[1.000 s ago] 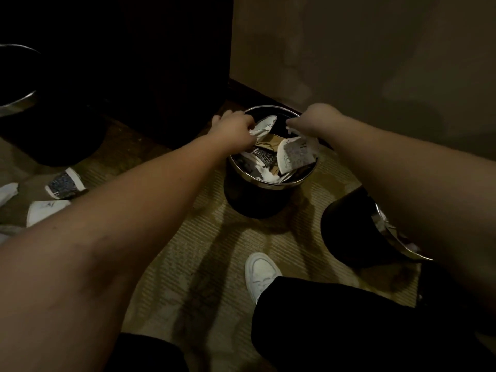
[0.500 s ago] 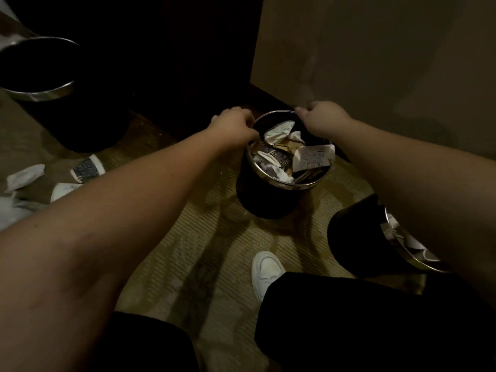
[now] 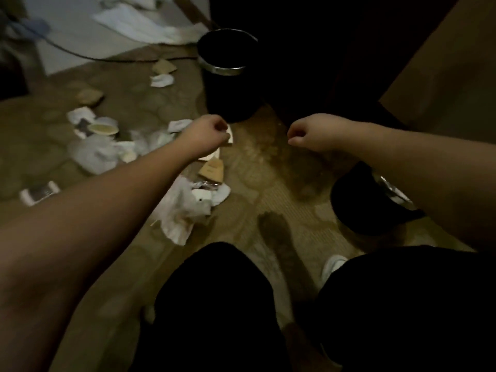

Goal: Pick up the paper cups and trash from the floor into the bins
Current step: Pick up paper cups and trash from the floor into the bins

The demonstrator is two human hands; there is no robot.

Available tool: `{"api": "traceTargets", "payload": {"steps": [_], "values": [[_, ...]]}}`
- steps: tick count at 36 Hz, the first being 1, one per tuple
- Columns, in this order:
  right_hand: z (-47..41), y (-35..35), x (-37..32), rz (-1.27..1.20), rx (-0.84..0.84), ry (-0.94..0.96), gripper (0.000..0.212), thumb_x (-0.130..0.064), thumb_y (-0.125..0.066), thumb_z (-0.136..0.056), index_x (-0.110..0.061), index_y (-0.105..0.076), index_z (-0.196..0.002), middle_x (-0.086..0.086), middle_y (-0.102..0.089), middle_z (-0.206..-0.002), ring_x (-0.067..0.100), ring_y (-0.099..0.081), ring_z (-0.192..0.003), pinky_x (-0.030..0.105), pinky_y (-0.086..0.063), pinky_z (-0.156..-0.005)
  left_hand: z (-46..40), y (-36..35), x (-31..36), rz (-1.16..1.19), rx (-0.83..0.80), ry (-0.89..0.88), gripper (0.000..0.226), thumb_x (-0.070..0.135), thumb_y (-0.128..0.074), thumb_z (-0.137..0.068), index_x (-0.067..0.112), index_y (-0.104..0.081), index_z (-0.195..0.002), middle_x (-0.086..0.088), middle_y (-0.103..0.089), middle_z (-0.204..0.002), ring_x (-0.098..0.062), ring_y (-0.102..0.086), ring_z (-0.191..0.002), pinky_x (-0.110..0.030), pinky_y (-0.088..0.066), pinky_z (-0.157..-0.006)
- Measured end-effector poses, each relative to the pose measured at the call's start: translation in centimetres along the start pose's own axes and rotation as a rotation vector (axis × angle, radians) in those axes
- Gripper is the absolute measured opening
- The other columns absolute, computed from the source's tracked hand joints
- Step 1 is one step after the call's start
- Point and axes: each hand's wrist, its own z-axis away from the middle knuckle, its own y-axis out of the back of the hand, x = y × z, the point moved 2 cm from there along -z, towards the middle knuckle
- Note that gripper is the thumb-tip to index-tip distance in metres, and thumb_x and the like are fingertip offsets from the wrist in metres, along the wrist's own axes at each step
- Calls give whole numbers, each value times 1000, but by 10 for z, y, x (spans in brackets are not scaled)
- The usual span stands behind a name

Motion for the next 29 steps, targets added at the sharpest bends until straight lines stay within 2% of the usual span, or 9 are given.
{"api": "traceTargets", "payload": {"steps": [4,9,13,15,18,20,24,27,29], "values": [[-21,-4,-51,126,-100,76,34,-40,-56,-98,-28,-58,-130,-2,-63,-119,19,-61,-107,34,-50,-91,34,31,-72,45,57,154,31,25,-61,-95,12,-65,-122,-10,-67,-121,-29,-63,-105,-29,-45,-80],[-54,-24,-92,262,-226,157,35,-43,-56,-97,-29,-60,-128,-3,-64,-118,20,-61,-106,37,-51,-93,70,31,-148,86,73,329,33,30,-60,-95,15,-63,-125,-5,-64,-120,-19,-57,-87,-28,-41,-72],[-96,-71,-114,289,-300,243,34,-46,-55,-97,-28,-61,-124,-1,-65,-118,21,-61,-103,36,-52,-85,86,4,-202,79,10,453,34,30,-61,-93,14,-63,-124,-8,-65,-122,-22,-60,-94,-29,-42,-77],[-115,-104,-125,255,-359,287,38,-45,-55,-97,-24,-60,-128,2,-64,-122,22,-60,-105,35,-51,-86,93,-13,-224,69,-27,497,36,28,-62,-93,11,-63,-125,-10,-63,-126,-27,-61,-107,-29,-44,-81],[-139,-153,-138,172,-392,364,52,-48,-63,-92,-19,-55,-134,7,-55,-133,25,-55,-116,37,-47,-93,98,-41,-252,78,-51,572,37,30,-64,-90,10,-66,-121,-11,-62,-126,-28,-60,-110,-31,-45,-83],[-157,-179,-151,107,-360,438,68,-56,-69,-84,-18,-51,-137,9,-48,-138,29,-48,-124,38,-43,-97,97,-60,-266,114,-66,623,46,34,-66,-85,11,-63,-125,-11,-58,-129,-29,-58,-114,-35,-47,-91],[-188,-215,-186,-6,-367,503,110,-69,-74,-70,-26,-21,-156,7,-23,-160,33,-26,-145,48,-32,-114,90,-91,-279,177,-105,644,79,42,-75,-81,14,-40,-146,-11,-39,-146,-29,-45,-131,-39,-40,-107],[-203,-243,-208,22,-419,586,122,-67,-78,-67,-34,-3,-158,2,0,-166,31,-9,-151,50,-25,-119,80,-112,-283,289,-111,676,99,46,-80,-77,18,-25,-154,-9,-30,-155,-28,-38,-138,-43,-36,-113],[-206,-260,-218,57,-437,637,124,-63,-80,-69,-35,2,-158,1,6,-167,32,-10,-151,50,-27,-118,73,-127,-283,406,-103,707,98,45,-81,-77,19,-25,-155,-7,-36,-151,-26,-42,-135,-43,-37,-112]]}}
